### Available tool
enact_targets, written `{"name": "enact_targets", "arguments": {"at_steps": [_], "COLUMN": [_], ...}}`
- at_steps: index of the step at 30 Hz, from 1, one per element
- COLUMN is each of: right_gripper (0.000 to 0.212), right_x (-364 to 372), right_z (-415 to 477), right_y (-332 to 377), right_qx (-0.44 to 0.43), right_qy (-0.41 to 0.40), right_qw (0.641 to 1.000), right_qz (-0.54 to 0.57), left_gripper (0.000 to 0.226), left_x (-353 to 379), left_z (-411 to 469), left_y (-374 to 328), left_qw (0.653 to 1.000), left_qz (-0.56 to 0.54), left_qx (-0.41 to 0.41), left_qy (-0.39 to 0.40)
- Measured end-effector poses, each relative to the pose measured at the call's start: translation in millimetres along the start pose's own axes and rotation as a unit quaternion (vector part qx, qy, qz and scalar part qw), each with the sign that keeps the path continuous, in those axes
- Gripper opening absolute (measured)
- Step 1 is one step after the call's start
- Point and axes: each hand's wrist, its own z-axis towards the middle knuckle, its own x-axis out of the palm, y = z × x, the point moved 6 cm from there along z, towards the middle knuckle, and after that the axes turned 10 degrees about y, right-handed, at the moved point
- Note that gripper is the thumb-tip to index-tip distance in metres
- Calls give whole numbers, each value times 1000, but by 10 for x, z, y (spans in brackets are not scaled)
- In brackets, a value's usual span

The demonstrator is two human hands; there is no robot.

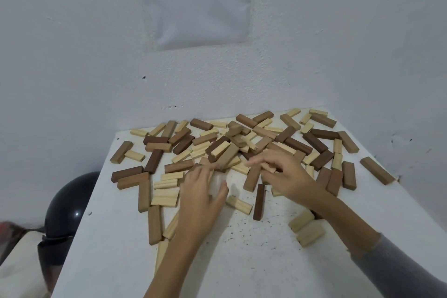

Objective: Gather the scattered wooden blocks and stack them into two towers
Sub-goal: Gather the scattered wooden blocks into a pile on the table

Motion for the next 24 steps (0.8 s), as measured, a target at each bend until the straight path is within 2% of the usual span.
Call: {"name": "enact_targets", "arguments": {"at_steps": [5, 8, 10, 13, 18, 22, 24], "right_gripper": [72, 76, 69, 60, 75, 77, 71], "right_x": [184, 189, 169, 155, 55, -14, -39], "right_z": [-411, -610, -719, -860, -1051, -1097, -1077], "right_y": [-193, -276, -283, -285, -301, -369, -387], "right_qx": [-63, -35, -30, -19, 5, 19, 5], "right_qy": [101, 112, 95, 96, 167, 185, 164], "right_qw": [982, 980, 980, 967, 953, 949, 956], "right_qz": [-147, -161, -171, -235, -253, -255, -244], "left_gripper": [74, 79, 79, 69, 44, 25, 19], "left_x": [205, 336, 395, 471, 580, 566, 560], "left_z": [-316, -416, -468, -527, -569, -569, -561], "left_y": [61, 90, 42, -64, -183, -224, -200], "left_qw": [986, 982, 983, 985, 990, 994, 993], "left_qz": [150, 149, 131, 109, 90, -35, -47], "left_qx": [-34, -37, -28, -24, 11, 28, 40], "left_qy": [71, 108, 122, 134, 108, 96, 101]}}
